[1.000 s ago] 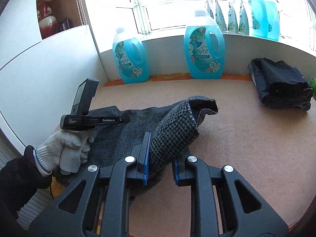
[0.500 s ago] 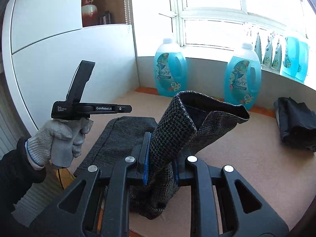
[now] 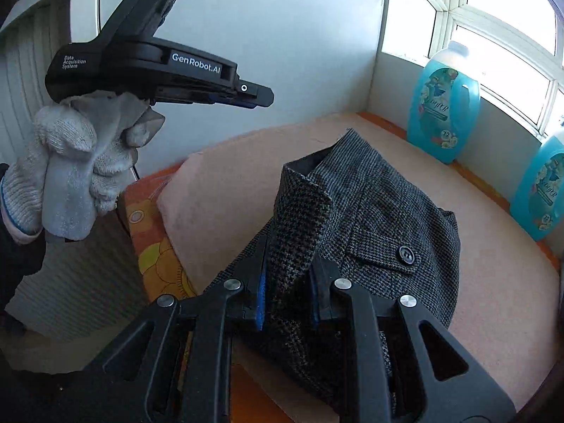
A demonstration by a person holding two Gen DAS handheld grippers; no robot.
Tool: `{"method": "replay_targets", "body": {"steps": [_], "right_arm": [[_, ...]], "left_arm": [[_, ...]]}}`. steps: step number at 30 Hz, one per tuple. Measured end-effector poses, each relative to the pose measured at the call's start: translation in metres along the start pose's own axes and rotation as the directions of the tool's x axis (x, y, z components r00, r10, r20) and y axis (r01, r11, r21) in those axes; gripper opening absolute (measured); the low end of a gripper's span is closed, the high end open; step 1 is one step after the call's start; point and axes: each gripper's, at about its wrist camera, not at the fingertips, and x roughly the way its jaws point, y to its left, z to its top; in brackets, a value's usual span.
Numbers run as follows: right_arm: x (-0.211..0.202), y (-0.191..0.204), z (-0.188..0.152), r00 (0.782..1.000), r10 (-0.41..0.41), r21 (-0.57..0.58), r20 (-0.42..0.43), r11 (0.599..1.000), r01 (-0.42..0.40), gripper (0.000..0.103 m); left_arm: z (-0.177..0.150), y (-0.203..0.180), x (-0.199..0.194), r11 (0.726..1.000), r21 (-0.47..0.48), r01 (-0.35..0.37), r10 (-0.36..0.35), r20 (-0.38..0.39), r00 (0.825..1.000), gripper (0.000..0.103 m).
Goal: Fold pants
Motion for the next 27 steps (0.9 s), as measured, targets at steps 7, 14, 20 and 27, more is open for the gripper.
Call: {"method": "replay_targets", "body": {"steps": [7, 14, 20, 27], "right_arm": [[0.003, 0.016, -0.007, 0.999, 0.029, -0.049, -0.038, 0.998, -0.03, 0.025], [-0.056, -0.011, -0.006, 0.984, 0.172, 0.033, 0.054, 0.984, -0.174, 0.04], [-0.073, -0.101, 0.002, 0.991, 0.071, 0.242, 0.11, 0.965, -0.096, 0.042], [-0.003, -0.212, 0.012, 0.999, 0.043, 0.432, -0.005, 0.901, -0.037, 0.042]], "left_arm": [[-0.005, -0.016, 0.012, 0.998, 0.046, 0.05, -0.048, -0.041, 0.998, 0.016], [-0.015, -0.049, 0.015, 0.985, 0.129, 0.112, -0.103, -0.078, 0.992, 0.016], [-0.037, -0.09, 0.013, 0.949, 0.246, 0.199, -0.163, -0.157, 0.974, 0.016], [-0.087, -0.111, 0.038, 0.91, 0.354, 0.214, -0.11, -0.292, 0.95, 0.016]]}}
